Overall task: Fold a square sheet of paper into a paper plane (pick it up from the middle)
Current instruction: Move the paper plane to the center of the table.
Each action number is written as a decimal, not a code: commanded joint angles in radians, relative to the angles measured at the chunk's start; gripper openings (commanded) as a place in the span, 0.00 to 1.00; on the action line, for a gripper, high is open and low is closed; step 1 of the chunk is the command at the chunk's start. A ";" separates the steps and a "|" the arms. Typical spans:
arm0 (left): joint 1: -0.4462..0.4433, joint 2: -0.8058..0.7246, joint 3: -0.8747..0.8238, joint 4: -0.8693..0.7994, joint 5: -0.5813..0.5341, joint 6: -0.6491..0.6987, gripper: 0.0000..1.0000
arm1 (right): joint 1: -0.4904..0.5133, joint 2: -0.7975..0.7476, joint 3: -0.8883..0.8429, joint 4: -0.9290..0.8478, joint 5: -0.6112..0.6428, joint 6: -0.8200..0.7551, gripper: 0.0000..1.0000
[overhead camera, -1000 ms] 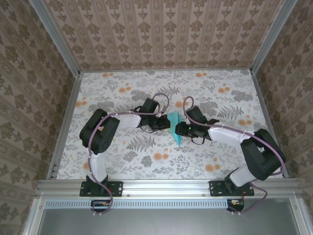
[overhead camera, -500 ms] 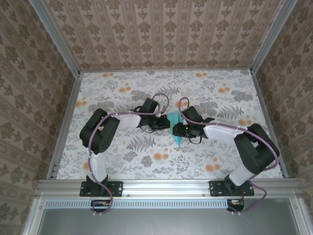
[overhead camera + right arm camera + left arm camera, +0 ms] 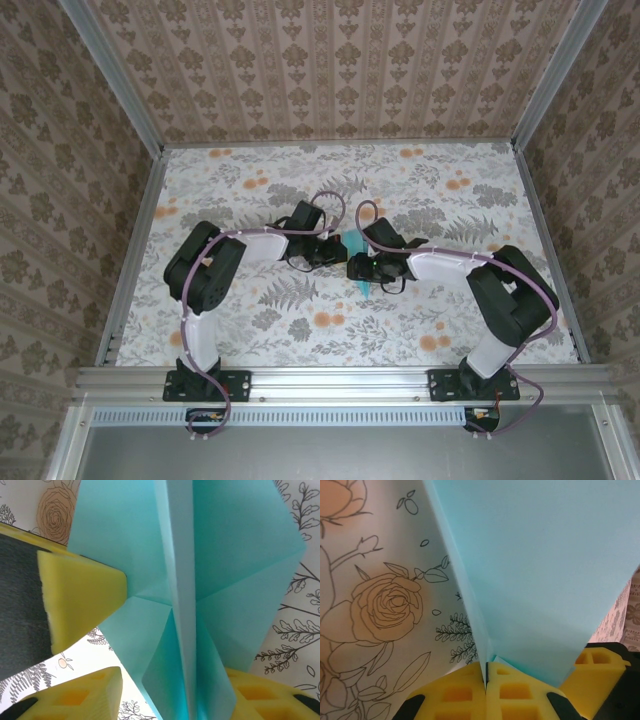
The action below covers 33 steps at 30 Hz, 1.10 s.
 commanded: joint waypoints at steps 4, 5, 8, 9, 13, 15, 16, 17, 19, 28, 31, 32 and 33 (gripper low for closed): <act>0.008 0.017 -0.006 -0.024 0.018 0.011 0.00 | 0.008 0.026 0.041 -0.070 0.073 -0.006 0.32; 0.008 0.017 -0.006 -0.024 0.018 0.009 0.00 | 0.009 0.027 0.045 -0.078 0.078 -0.005 0.29; 0.009 0.007 -0.002 -0.030 0.020 0.010 0.00 | 0.012 0.032 0.059 -0.104 0.100 -0.008 0.18; 0.011 0.000 0.000 -0.039 0.020 0.009 0.00 | 0.014 0.033 0.065 -0.116 0.109 -0.012 0.13; 0.031 -0.057 0.005 -0.095 0.005 0.001 0.17 | 0.019 0.014 0.082 -0.179 0.151 -0.032 0.08; 0.045 -0.100 0.012 -0.158 -0.030 0.023 0.23 | 0.020 -0.002 0.093 -0.223 0.184 -0.042 0.08; 0.053 -0.122 0.016 -0.195 -0.055 0.037 0.27 | 0.020 -0.009 0.095 -0.241 0.204 -0.044 0.08; 0.062 -0.139 0.017 -0.221 -0.079 0.047 0.30 | 0.022 -0.016 0.098 -0.255 0.218 -0.047 0.08; 0.083 -0.173 0.014 -0.275 -0.146 0.062 0.33 | 0.024 -0.022 0.104 -0.287 0.260 -0.048 0.08; 0.145 -0.267 -0.025 -0.410 -0.418 0.075 0.47 | 0.057 0.038 0.141 -0.319 0.348 -0.031 0.16; 0.151 -0.291 -0.041 -0.414 -0.449 0.078 0.51 | 0.070 0.062 0.153 -0.313 0.353 -0.028 0.19; 0.153 -0.297 -0.045 -0.416 -0.455 0.080 0.53 | 0.073 0.067 0.157 -0.310 0.352 -0.028 0.20; 0.155 -0.303 -0.046 -0.420 -0.463 0.085 0.56 | 0.075 0.075 0.160 -0.305 0.347 -0.028 0.21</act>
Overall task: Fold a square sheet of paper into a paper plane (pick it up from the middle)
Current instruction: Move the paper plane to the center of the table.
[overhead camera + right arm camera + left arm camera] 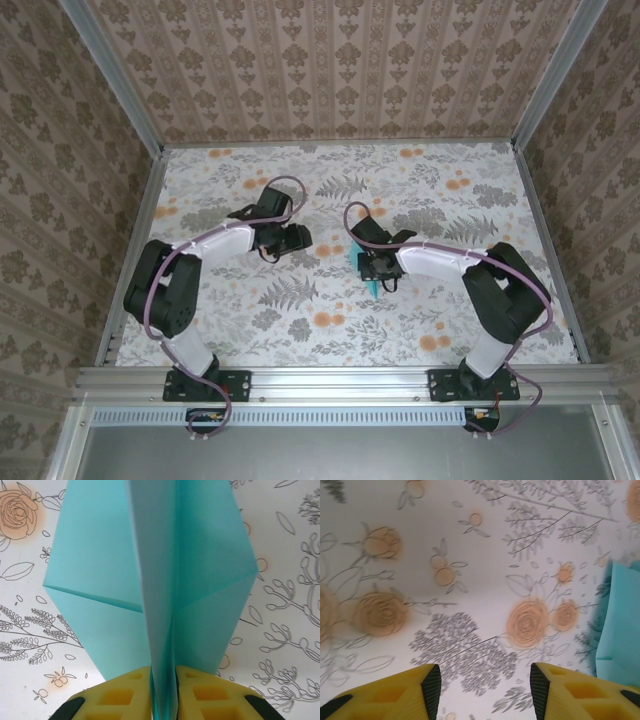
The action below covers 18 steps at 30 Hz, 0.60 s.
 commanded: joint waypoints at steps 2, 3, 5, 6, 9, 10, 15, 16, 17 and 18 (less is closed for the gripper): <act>0.010 -0.048 -0.018 -0.058 -0.087 0.028 0.60 | 0.010 0.038 0.020 -0.022 0.036 0.005 0.22; 0.013 -0.056 -0.023 -0.060 -0.097 0.030 0.62 | 0.012 0.043 0.021 -0.018 0.038 0.009 0.22; 0.017 -0.074 -0.031 -0.062 -0.117 0.032 0.68 | 0.012 0.047 0.016 -0.010 0.045 0.017 0.22; 0.018 -0.085 -0.037 -0.061 -0.129 0.035 0.70 | 0.012 0.049 0.012 -0.005 0.045 0.019 0.22; 0.021 -0.116 -0.050 -0.062 -0.164 0.047 0.78 | 0.014 0.059 0.003 0.012 0.054 0.026 0.22; 0.021 -0.125 -0.052 -0.064 -0.173 0.050 0.80 | 0.018 0.065 0.002 0.016 0.059 0.028 0.22; 0.024 -0.159 -0.065 -0.075 -0.208 0.065 0.91 | 0.044 0.093 -0.014 0.029 0.116 0.049 0.22; 0.027 -0.166 -0.068 -0.077 -0.213 0.068 0.94 | 0.051 0.099 -0.018 0.033 0.129 0.056 0.22; 0.027 -0.170 -0.070 -0.077 -0.217 0.067 0.96 | 0.057 0.104 -0.025 0.038 0.139 0.059 0.21; 0.028 -0.177 -0.073 -0.079 -0.222 0.067 1.00 | 0.063 0.107 -0.030 0.042 0.150 0.065 0.21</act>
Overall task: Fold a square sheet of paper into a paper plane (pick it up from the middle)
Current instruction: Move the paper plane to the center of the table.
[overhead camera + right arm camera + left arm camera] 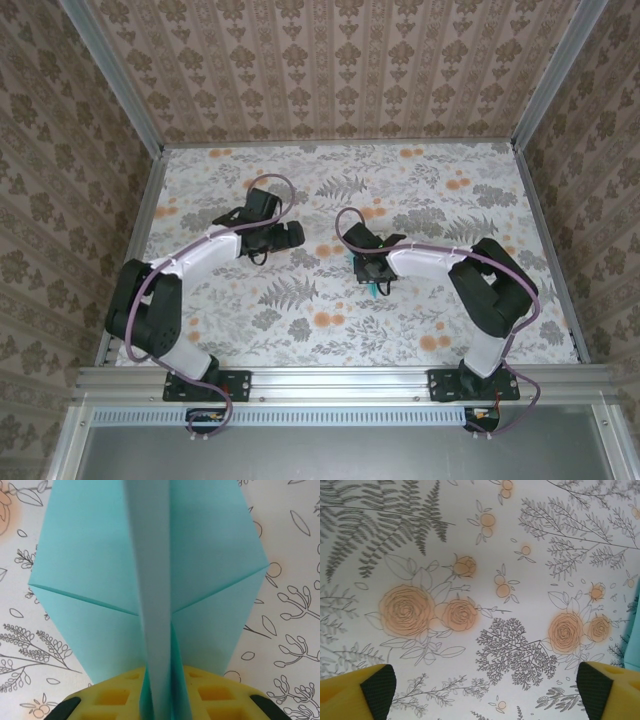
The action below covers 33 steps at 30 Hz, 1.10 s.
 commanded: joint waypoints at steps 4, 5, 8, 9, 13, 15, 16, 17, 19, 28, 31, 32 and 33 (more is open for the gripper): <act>0.015 -0.041 -0.021 -0.036 -0.049 0.016 1.00 | 0.024 0.043 -0.044 0.011 0.077 0.049 0.20; 0.014 -0.043 -0.022 -0.036 -0.047 0.017 1.00 | 0.024 0.033 -0.043 0.009 0.081 0.051 0.19; 0.016 -0.045 -0.022 -0.034 -0.043 0.016 1.00 | 0.023 -0.012 -0.030 0.008 0.096 0.047 0.17; 0.016 -0.044 -0.022 -0.035 -0.040 0.016 1.00 | 0.022 -0.023 -0.022 0.004 0.101 0.044 0.15; 0.017 -0.046 -0.023 -0.034 -0.035 0.014 1.00 | 0.011 -0.039 0.017 -0.008 0.118 0.027 0.08; 0.019 -0.049 -0.025 -0.037 -0.035 0.016 1.00 | -0.008 -0.032 0.038 -0.008 0.115 0.009 0.06; 0.020 -0.051 -0.025 -0.039 -0.036 0.016 1.00 | -0.020 -0.026 0.052 -0.008 0.113 -0.004 0.06; 0.022 -0.053 -0.028 -0.042 -0.035 0.016 1.00 | -0.033 -0.020 0.065 -0.008 0.110 -0.015 0.06; 0.025 -0.058 -0.032 -0.041 -0.035 0.018 1.00 | -0.070 -0.002 0.097 0.002 0.094 -0.042 0.06; 0.032 -0.062 -0.045 -0.039 -0.032 0.021 1.00 | -0.160 0.184 0.326 0.011 -0.034 -0.141 0.07; 0.033 -0.061 -0.048 -0.036 -0.030 0.021 1.00 | -0.161 0.242 0.397 0.011 -0.069 -0.141 0.07; 0.032 -0.060 -0.050 -0.036 -0.027 0.020 1.00 | -0.161 0.263 0.419 0.011 -0.083 -0.139 0.08; 0.033 -0.058 -0.050 -0.034 -0.026 0.022 1.00 | -0.161 0.283 0.440 0.011 -0.097 -0.135 0.08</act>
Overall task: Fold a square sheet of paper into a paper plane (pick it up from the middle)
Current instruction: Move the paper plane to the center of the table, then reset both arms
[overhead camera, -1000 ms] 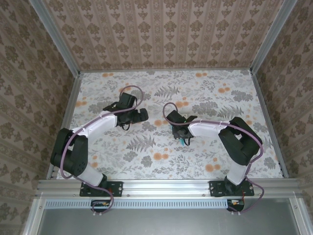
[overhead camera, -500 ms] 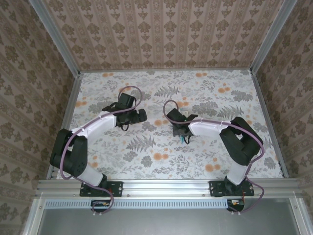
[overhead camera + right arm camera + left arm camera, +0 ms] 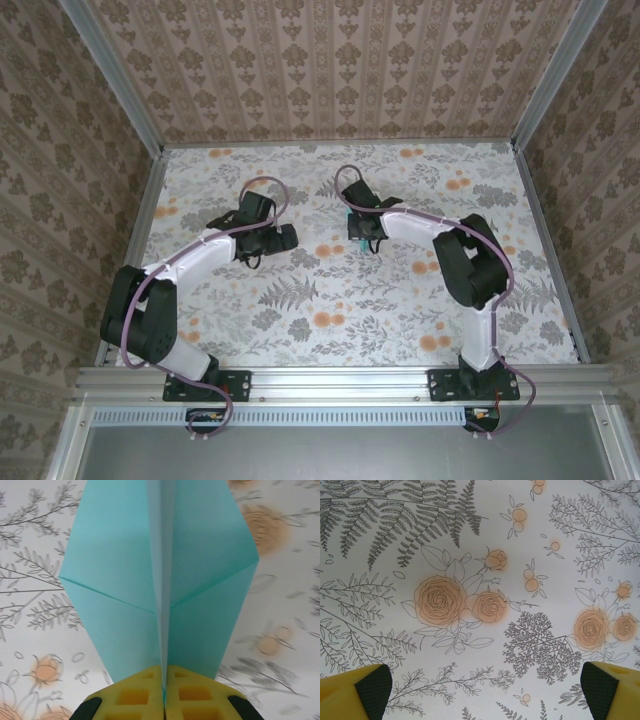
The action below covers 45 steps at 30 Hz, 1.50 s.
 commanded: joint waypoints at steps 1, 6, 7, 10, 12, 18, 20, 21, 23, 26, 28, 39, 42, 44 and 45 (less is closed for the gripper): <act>0.007 -0.023 -0.017 -0.005 0.002 0.016 1.00 | 0.003 0.059 0.076 -0.013 -0.073 -0.017 0.08; 0.007 -0.015 -0.018 -0.004 0.005 0.015 1.00 | 0.005 0.125 0.131 -0.016 -0.083 0.015 0.08; 0.007 -0.014 -0.018 -0.004 0.005 0.015 1.00 | 0.006 0.137 0.138 -0.020 -0.079 0.019 0.09; 0.007 -0.009 -0.018 -0.002 0.007 0.014 1.00 | 0.007 0.169 0.160 -0.042 -0.057 0.033 0.10; 0.031 -0.007 -0.018 -0.002 0.007 0.015 1.00 | 0.009 0.189 0.167 -0.053 -0.046 0.039 0.13; 0.040 -0.005 -0.013 0.004 0.015 0.012 1.00 | 0.022 0.194 0.209 -0.109 -0.038 0.059 0.21; 0.042 -0.004 -0.002 0.004 0.013 0.020 1.00 | 0.027 0.171 0.228 -0.128 -0.036 0.066 0.24; 0.046 -0.004 0.007 0.003 0.009 0.024 1.00 | 0.027 0.153 0.239 -0.140 -0.035 0.072 0.26; 0.049 -0.005 0.026 -0.002 -0.005 0.036 1.00 | 0.027 0.116 0.251 -0.140 -0.034 0.080 0.31; 0.058 -0.010 0.062 -0.008 -0.040 0.062 1.00 | 0.027 0.040 0.251 -0.172 -0.031 0.092 0.40; 0.068 -0.016 0.087 -0.019 -0.074 0.078 1.00 | 0.025 -0.018 0.240 -0.170 -0.034 0.094 0.46; 0.205 -0.177 0.022 0.048 -0.229 0.204 1.00 | -0.023 -0.467 -0.091 -0.045 0.259 -0.072 0.87; 0.253 -0.269 -0.068 0.112 -0.278 0.248 1.00 | -0.083 -0.579 -0.214 -0.011 0.345 -0.135 1.00; 0.279 -0.330 -0.133 0.155 -0.335 0.268 1.00 | -0.123 -0.654 -0.306 0.040 0.394 -0.174 1.00; 0.294 -0.359 -0.171 0.184 -0.366 0.275 1.00 | -0.148 -0.685 -0.358 0.078 0.402 -0.198 1.00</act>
